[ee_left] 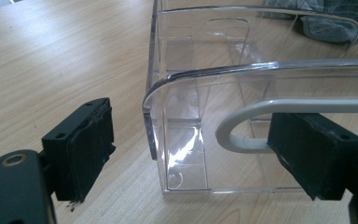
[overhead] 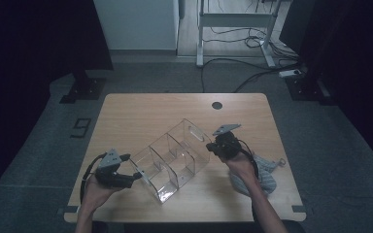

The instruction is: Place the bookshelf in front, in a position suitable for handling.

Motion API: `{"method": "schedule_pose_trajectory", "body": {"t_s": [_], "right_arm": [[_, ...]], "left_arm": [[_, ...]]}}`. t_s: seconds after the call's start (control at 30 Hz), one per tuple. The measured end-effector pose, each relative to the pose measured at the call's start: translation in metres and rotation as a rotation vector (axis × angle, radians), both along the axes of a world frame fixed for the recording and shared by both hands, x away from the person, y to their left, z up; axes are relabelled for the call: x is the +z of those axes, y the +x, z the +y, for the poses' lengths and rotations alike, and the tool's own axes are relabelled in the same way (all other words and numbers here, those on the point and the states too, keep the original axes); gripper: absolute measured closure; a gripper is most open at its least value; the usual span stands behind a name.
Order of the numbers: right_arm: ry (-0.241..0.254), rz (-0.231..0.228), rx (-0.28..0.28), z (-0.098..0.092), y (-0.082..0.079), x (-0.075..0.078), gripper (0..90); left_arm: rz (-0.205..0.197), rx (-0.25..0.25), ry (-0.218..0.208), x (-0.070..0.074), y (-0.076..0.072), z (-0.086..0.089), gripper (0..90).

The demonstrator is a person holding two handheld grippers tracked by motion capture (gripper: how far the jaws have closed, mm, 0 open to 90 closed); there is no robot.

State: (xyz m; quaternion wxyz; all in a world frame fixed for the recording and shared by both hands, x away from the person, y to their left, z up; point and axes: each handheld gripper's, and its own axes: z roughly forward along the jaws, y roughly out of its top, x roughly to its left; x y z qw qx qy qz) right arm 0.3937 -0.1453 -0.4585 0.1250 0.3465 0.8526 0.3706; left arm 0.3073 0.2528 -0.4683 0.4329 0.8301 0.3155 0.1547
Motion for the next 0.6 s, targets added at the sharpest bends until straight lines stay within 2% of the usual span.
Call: {"method": "schedule_pose_trajectory", "body": {"t_s": [0.17,0.4,0.5,0.6], "right_arm": [[-0.003,-0.002,0.007,0.0015,0.0016,0.0001,86.1],[0.001,-0.004,0.008,0.0034,0.0052,-0.0003,86.0],[0.007,0.0,0.012,0.004,0.006,-0.0007,85.9],[0.005,0.002,0.014,0.0043,0.0064,-0.0005,85.8]], "left_arm": [[-0.002,-0.012,0.004,0.0003,-0.0001,-0.0007,16.6],[-0.002,-0.035,-0.007,-0.0001,-0.0002,0.0005,24.8],[-0.004,-0.03,-0.005,-0.0011,0.0005,-0.0002,31.2],[-0.009,-0.027,0.003,-0.0008,0.0003,-0.0006,32.4]]}}
